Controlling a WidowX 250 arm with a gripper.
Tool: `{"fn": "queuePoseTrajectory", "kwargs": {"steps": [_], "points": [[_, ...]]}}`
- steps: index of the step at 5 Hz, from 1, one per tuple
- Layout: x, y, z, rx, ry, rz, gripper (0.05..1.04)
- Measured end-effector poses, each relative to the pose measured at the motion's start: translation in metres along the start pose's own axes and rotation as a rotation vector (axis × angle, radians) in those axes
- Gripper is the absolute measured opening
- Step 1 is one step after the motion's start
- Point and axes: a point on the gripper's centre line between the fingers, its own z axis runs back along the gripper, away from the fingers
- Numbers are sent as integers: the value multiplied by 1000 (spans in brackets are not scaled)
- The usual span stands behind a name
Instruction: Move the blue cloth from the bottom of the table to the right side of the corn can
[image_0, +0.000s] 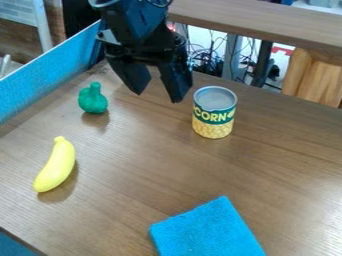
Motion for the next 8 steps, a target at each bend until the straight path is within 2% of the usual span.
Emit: {"fn": "queuePoseTrajectory", "kwargs": {"steps": [1,2,3,4,5,6,7,8], "points": [[-6,0,-6,-5,31,3,1001],[-27,-12,-14,-96,114,-69,1001],[-41,-29,-19,-41,113,-39,1001],[-60,-51,-34,31,106,-94,1001],[-75,-65,-52,137,139,-121,1001],[-90,-74,-68,201,159,-156,1001],[-107,-69,-79,212,148,-170,1001],[-124,-58,-82,196,128,-181,1001]]}}
